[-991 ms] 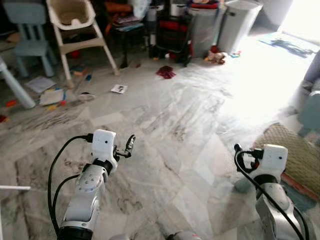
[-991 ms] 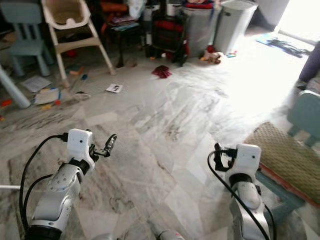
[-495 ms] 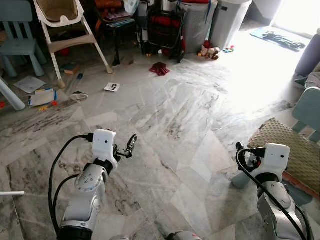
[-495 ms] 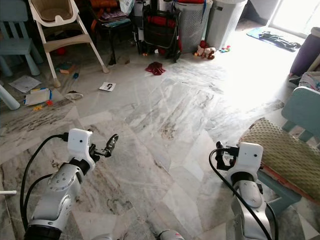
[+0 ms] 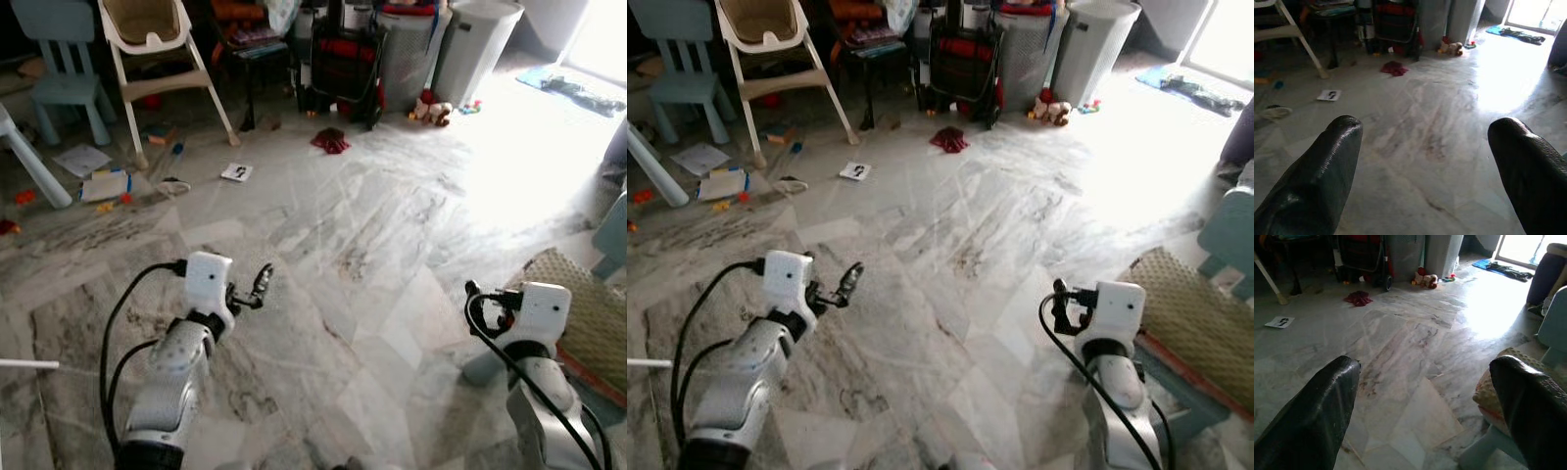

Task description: Move the pillow to the sofa

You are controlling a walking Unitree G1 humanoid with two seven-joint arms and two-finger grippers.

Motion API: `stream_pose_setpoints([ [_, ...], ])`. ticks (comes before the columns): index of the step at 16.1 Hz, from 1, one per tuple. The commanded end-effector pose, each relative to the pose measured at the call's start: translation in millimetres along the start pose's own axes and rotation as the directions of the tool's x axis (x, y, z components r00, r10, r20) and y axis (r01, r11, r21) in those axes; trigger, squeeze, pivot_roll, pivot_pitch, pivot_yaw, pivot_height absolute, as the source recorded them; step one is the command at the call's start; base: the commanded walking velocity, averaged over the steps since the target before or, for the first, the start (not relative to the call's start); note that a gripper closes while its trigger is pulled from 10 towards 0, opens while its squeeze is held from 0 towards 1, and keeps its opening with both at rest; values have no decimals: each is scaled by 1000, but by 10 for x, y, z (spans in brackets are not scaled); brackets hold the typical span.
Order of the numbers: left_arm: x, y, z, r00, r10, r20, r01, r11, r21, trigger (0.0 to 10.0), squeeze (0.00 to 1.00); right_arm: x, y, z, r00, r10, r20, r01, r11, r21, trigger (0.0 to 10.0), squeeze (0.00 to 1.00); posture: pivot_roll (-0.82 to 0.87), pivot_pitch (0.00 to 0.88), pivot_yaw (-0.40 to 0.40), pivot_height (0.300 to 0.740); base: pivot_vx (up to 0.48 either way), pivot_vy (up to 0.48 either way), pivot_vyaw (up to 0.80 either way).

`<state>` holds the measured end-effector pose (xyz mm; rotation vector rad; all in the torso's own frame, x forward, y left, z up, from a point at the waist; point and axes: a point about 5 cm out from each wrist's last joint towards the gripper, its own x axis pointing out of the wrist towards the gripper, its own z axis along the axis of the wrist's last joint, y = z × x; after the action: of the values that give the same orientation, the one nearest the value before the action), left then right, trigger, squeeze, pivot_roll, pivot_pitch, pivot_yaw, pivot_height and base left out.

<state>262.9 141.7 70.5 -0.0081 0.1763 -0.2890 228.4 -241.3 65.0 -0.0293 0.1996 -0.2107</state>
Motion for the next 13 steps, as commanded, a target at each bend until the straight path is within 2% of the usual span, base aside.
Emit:
stream_pose_setpoints([
  [1, -11, 44, -14, 1000, 4, -9, -4, 1000, 4, 10000, 0, 3, -2, -3, 1000, -6, -9, 6, 1000, 6, 10000, 0, -79, 0, 17, 740, 0, -352, 0],
  [9, -2, 55, -14, 1000, 7, -15, -7, 1000, 4, 10000, 0, 4, 8, -28, 1000, -12, -20, 12, 1000, 9, 10000, 0, -80, 0, 22, 740, 0, -354, -591],
  [11, 0, 54, -14, 1000, 7, -15, -7, 1000, 3, 10000, 0, 3, 1, -29, 1000, -14, -20, 14, 1000, 8, 10000, 0, -80, 0, 22, 740, 0, -326, 0],
  [13, 6, 58, -14, 1000, 22, -12, -22, 1000, -5, 10000, 0, 4, -1, -28, 1000, -15, -19, 15, 1000, 7, 10000, 0, -80, 0, 21, 740, 0, 0, 0],
])
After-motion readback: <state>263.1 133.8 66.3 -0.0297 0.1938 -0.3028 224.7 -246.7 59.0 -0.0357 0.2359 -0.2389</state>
